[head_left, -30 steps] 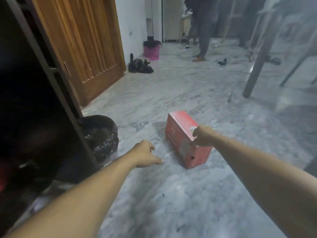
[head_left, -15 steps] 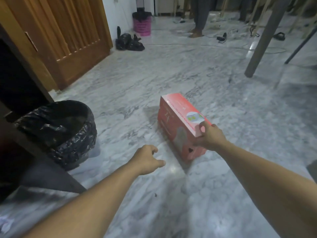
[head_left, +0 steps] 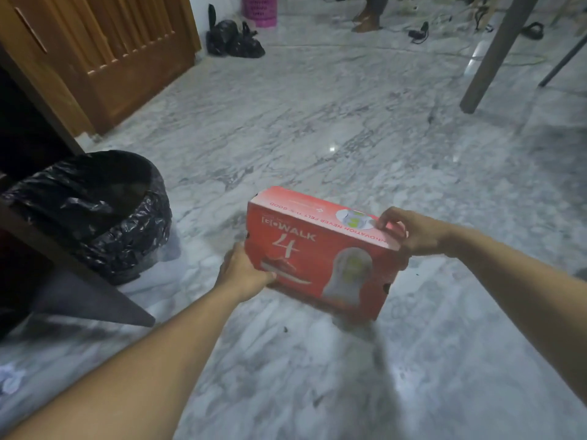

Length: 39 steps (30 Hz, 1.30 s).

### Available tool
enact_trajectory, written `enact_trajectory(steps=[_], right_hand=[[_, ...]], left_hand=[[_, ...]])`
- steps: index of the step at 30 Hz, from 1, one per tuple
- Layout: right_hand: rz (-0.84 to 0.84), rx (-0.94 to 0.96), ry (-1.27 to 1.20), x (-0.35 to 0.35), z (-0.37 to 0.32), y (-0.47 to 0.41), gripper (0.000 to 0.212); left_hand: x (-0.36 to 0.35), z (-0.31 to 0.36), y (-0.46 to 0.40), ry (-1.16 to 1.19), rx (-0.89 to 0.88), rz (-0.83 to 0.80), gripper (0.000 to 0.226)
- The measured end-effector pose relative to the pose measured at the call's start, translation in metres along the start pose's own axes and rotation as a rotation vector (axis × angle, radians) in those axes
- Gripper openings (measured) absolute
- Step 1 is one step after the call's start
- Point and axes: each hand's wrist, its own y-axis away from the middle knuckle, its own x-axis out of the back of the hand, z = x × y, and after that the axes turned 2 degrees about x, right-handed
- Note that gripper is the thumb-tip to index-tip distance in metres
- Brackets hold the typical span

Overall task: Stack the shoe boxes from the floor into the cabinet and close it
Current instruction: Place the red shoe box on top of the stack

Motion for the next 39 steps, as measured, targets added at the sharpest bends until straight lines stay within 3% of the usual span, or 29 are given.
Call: enact_trajectory(steps=[4, 6, 10, 13, 15, 19, 23, 27, 31, 39], right_hand=[[-0.155, 0.019, -0.279, 0.003, 0.008, 0.005, 0.067], [-0.038, 0.050, -0.360, -0.005, 0.007, 0.005, 0.064], [0.310, -0.110, -0.556, -0.042, 0.015, -0.001, 0.087], [0.288, -0.252, -0.525, -0.069, 0.023, 0.007, 0.076], [0.223, -0.244, -0.525, -0.081, 0.023, 0.013, 0.057], [0.296, -0.151, -0.581, -0.082, 0.014, 0.024, 0.048], [0.419, -0.051, -0.501, -0.066, 0.000, 0.033, 0.066], [0.421, -0.014, -0.516, -0.046, -0.019, 0.058, 0.086], [0.453, 0.059, -0.542, -0.030, -0.041, 0.097, 0.078], [0.509, 0.234, -0.548, -0.002, -0.110, 0.195, 0.067]], left_hand=[[-0.011, -0.026, -0.003, 0.057, 0.079, 0.017, 0.076], [-0.015, -0.033, 0.002, 0.100, 0.077, 0.017, 0.073], [-0.022, -0.043, 0.007, 0.134, 0.094, 0.008, 0.067], [-0.024, -0.046, 0.010, 0.221, 0.094, -0.031, 0.030], [-0.026, -0.047, 0.008, 0.294, 0.111, -0.060, 0.025], [-0.024, -0.041, 0.013, 0.382, 0.071, -0.050, 0.036], [-0.010, -0.029, 0.024, 0.366, 0.023, 0.080, 0.048], [0.017, -0.018, 0.048, 0.317, -0.061, 0.210, 0.054], [0.050, -0.010, 0.085, 0.265, -0.126, 0.307, 0.067], [0.136, -0.002, 0.187, 0.247, -0.280, 0.446, 0.065]])
